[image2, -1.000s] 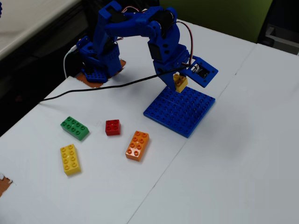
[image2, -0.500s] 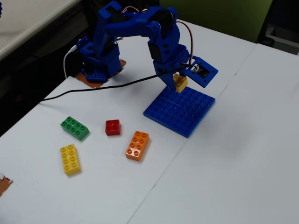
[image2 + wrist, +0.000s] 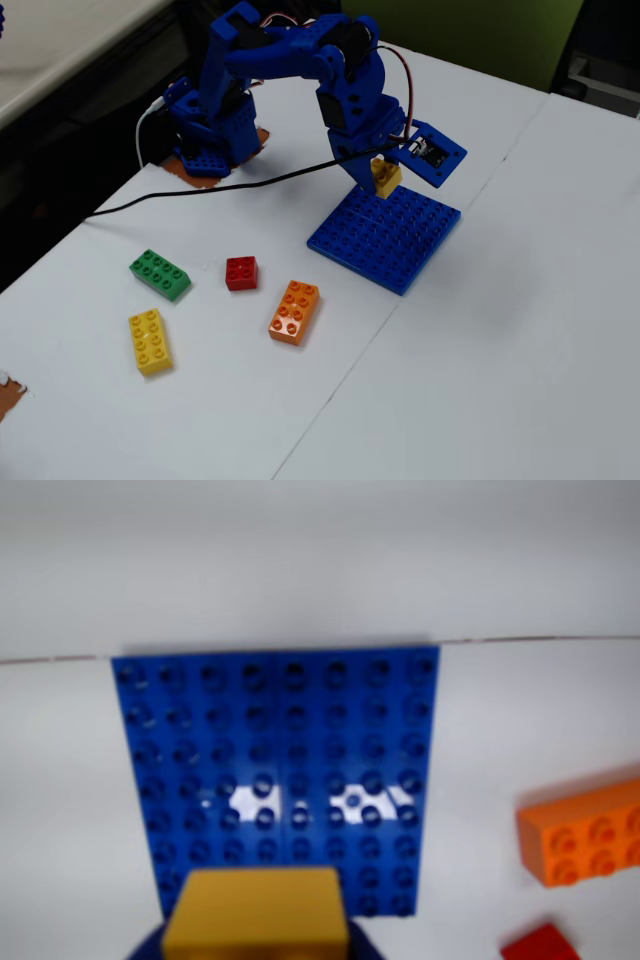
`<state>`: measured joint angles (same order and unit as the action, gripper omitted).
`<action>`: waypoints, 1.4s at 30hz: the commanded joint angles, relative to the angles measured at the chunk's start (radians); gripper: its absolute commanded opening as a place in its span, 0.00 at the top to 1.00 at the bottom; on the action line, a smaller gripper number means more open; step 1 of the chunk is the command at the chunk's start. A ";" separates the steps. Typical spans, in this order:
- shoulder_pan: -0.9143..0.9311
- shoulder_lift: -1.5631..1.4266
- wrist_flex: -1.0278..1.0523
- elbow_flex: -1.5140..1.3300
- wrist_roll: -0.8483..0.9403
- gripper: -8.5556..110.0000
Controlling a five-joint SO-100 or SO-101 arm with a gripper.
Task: Pick up the 2x2 yellow block and go up the 8x8 blue block.
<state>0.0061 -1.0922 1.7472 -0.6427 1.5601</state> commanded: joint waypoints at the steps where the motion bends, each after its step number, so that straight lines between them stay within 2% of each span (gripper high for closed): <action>1: 0.002 -0.043 0.006 0.006 0.008 0.93; 42: 0.005 -0.052 0.006 -0.011 0.015 0.93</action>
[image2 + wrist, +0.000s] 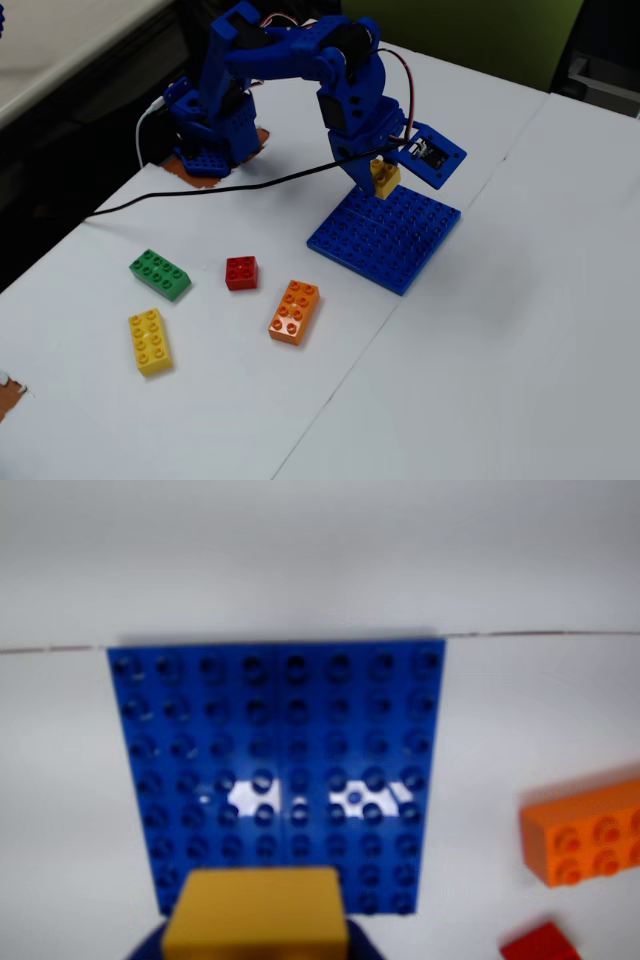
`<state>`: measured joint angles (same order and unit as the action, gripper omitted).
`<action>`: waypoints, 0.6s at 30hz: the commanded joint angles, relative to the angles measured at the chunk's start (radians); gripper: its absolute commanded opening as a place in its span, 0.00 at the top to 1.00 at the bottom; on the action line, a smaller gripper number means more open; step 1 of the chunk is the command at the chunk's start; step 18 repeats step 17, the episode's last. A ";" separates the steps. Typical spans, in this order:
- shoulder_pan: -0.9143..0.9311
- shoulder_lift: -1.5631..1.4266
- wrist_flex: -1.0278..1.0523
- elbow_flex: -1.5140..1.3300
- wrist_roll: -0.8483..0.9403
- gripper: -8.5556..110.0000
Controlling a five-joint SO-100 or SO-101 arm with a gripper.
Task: Pick up the 2x2 yellow block and go up the 8x8 blue block.
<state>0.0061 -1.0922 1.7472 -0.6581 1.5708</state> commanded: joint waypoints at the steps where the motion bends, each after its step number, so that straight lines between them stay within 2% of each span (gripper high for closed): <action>1: 0.005 -0.052 0.006 0.005 0.005 0.93; 18: 0.009 -0.058 0.006 0.005 0.005 0.93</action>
